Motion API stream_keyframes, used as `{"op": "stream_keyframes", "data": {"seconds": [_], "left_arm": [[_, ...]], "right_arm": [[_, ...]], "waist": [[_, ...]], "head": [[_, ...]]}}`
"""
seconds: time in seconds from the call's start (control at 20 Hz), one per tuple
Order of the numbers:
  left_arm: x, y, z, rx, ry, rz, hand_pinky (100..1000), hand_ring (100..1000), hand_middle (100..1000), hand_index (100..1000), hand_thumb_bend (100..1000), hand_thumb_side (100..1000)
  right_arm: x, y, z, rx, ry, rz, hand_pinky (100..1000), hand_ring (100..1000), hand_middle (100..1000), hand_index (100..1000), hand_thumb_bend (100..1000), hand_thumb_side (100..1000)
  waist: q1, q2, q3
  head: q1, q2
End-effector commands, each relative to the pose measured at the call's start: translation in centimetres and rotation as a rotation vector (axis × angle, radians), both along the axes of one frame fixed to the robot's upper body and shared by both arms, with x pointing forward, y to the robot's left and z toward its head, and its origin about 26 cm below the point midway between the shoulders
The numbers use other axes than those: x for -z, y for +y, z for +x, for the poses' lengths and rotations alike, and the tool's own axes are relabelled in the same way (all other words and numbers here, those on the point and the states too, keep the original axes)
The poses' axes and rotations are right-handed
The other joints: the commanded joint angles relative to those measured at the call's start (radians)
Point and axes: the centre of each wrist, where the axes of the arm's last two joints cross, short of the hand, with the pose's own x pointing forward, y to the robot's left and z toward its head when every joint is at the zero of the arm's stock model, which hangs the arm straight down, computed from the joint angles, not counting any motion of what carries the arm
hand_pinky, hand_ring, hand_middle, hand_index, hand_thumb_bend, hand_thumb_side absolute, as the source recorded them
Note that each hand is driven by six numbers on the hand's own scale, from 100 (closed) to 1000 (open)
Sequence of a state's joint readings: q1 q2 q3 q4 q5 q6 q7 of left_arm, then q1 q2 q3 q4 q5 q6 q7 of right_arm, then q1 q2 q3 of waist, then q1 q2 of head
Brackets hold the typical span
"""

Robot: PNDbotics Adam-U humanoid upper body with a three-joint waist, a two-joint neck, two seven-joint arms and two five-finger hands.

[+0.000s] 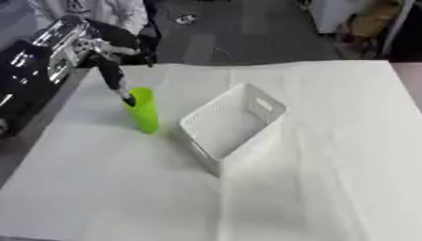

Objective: Pick up objects on the table and place them in the box.

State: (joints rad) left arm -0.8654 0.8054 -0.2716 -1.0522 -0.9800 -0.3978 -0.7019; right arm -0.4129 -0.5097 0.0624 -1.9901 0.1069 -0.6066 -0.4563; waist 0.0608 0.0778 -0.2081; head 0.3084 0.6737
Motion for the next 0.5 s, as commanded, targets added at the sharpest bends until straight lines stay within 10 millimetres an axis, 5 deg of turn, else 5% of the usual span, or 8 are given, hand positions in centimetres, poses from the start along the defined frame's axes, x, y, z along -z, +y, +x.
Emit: {"op": "stream_keyframes", "data": {"seconds": [0.05, 0.5], "left_arm": [[-1.43, 0.46, 0.10, -0.014, 0.047, 0.062, 815, 911, 902, 912, 865, 526], [-0.58, 0.89, 0.44, -0.090, 0.142, 0.068, 814, 914, 904, 923, 847, 529]], "right_arm": [[-1.01, 0.02, -0.12, -0.008, -0.030, -0.014, 146, 306, 313, 404, 194, 436], [-1.04, 0.16, -0.09, -0.018, -0.028, -0.011, 146, 307, 314, 404, 192, 435]], "waist": [[0.000, -0.014, -0.003], [0.001, -0.012, -0.009]], "head": [[0.015, -0.007], [0.023, -0.021]]}}
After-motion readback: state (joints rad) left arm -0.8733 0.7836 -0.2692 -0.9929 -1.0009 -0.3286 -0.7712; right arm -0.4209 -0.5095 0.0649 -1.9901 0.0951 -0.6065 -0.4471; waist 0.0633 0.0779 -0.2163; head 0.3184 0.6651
